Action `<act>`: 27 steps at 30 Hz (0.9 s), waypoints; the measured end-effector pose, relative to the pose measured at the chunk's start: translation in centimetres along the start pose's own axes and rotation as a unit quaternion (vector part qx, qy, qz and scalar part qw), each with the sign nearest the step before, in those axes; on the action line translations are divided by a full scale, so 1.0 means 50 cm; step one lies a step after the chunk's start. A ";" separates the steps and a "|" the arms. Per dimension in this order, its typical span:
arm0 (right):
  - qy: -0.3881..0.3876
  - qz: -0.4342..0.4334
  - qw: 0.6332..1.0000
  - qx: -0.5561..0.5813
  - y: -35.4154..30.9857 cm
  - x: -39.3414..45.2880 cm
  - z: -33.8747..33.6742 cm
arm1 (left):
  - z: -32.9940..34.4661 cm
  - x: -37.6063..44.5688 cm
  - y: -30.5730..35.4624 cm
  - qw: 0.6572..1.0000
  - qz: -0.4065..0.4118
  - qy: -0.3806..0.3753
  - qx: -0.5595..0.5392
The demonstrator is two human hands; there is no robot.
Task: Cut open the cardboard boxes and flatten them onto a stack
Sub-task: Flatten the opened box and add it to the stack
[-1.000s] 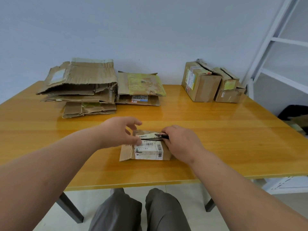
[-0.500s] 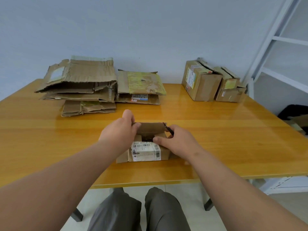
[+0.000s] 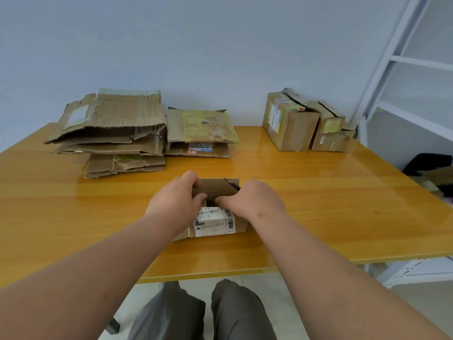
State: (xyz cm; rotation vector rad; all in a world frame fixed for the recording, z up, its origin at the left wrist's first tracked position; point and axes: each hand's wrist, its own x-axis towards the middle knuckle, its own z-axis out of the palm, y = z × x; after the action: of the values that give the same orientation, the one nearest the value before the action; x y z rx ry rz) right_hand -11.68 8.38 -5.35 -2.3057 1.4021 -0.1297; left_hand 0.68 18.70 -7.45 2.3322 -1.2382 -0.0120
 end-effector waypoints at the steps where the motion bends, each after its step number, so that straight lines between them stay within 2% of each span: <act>1: -0.009 0.002 1.000 -0.008 -0.003 0.002 -0.003 | 0.000 -0.002 0.000 1.000 0.001 -0.006 -0.002; 6: -0.035 0.002 0.999 -0.035 -0.016 0.009 -0.009 | -0.005 -0.002 0.003 0.999 -0.016 -0.034 -0.003; 12: -0.031 -0.009 0.999 -0.027 -0.020 0.004 -0.016 | -0.021 0.014 0.014 0.997 -0.048 -0.066 0.013; 21: -0.017 -0.024 0.998 0.053 -0.005 -0.012 -0.031 | -0.058 0.039 0.042 0.990 -0.057 -0.125 0.021; 27: -0.007 0.017 0.986 0.163 0.001 -0.013 -0.047 | -0.061 0.040 0.034 0.985 -0.063 -0.157 0.017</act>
State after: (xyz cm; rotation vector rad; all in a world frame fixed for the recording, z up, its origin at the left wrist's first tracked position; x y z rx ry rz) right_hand -12.76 8.16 -3.15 -2.0098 1.3025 -0.3081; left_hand 1.22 17.64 -3.59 2.5029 -1.2388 -0.4199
